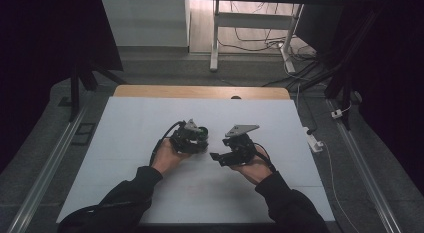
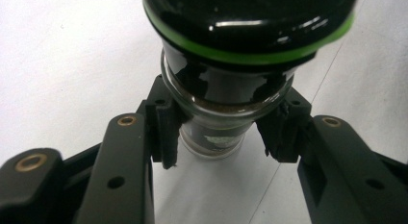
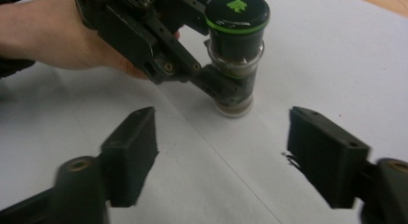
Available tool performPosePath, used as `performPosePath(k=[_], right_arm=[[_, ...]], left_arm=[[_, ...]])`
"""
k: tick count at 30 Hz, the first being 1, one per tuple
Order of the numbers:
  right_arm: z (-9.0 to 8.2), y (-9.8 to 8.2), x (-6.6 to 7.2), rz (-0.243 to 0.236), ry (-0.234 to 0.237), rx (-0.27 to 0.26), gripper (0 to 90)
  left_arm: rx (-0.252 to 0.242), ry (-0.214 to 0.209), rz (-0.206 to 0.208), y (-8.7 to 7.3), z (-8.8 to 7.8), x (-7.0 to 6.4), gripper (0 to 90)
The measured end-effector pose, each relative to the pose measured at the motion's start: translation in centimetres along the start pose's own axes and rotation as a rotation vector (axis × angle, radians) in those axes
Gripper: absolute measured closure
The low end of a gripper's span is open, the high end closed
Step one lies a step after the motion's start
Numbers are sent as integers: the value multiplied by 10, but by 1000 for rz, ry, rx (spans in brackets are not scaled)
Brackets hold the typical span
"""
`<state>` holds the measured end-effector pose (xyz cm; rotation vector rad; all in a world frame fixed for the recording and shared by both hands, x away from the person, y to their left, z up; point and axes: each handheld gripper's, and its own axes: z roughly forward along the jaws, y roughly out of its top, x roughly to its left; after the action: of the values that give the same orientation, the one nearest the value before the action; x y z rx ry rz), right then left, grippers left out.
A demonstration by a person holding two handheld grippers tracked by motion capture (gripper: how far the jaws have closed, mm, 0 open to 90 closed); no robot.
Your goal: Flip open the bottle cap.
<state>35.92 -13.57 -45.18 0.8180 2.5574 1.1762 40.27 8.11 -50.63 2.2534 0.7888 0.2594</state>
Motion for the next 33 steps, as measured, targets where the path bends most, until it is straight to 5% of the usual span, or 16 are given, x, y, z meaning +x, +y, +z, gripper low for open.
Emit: performPosePath(k=[12,21,28,33], right_arm=[[9,13,-3,22,49,-8,624],[19,20,-4,-20,64,10,894],[25,24,-4,-38,59,8,900],[31,26,-7,11,79,3,900]], left_arm=[[-10,-7,8,-1,0,1,537],[-12,-9,9,-2,1,1,537],[-10,-6,9,-1,0,1,537],[-13,-5,7,-2,1,1,537]])
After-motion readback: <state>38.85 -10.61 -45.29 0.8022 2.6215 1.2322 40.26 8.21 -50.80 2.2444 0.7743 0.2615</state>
